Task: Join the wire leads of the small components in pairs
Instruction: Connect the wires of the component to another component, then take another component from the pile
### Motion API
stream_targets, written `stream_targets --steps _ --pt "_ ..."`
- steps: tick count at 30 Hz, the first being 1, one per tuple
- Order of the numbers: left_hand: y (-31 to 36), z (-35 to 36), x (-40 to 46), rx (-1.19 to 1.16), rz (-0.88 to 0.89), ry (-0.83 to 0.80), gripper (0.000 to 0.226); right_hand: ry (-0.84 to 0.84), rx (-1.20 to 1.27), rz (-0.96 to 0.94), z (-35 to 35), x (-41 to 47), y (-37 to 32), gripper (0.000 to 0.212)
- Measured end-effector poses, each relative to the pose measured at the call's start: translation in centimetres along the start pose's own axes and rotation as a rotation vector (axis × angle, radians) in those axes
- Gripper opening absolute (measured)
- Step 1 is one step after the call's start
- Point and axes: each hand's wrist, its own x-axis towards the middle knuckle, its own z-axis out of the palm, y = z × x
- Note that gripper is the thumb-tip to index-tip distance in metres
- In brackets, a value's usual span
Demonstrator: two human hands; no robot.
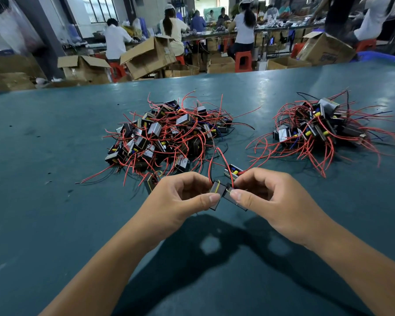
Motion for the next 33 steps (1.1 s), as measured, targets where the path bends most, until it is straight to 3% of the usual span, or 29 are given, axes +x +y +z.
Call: stream_targets --steps 7,11,14,19,27,33 --pt "0.1 0.3 0.0 -0.044 -0.011 0.006 0.038 0.003 -0.005 0.023 0.0 0.1 0.0 0.022" --pt "0.3 0.7 0.0 -0.131 0.022 0.069 0.039 0.089 0.132 0.034 -0.1 0.2 -0.2 0.020" --pt "0.1 1.4 0.0 -0.225 0.030 0.090 0.039 0.122 0.294 0.034 0.7 0.1 -0.5 0.029" --pt "0.1 2.0 -0.2 -0.213 0.044 0.106 0.020 0.122 0.366 0.054 1.8 -0.2 -0.6 0.023" --pt "0.4 2.4 -0.2 -0.082 0.094 0.138 0.016 0.187 0.018 0.026 1.7 -0.7 -0.4 0.008" --pt "0.2 2.8 -0.6 0.431 0.327 0.280 0.019 0.128 -0.126 0.000 2.0 -1.1 -1.1 0.026"
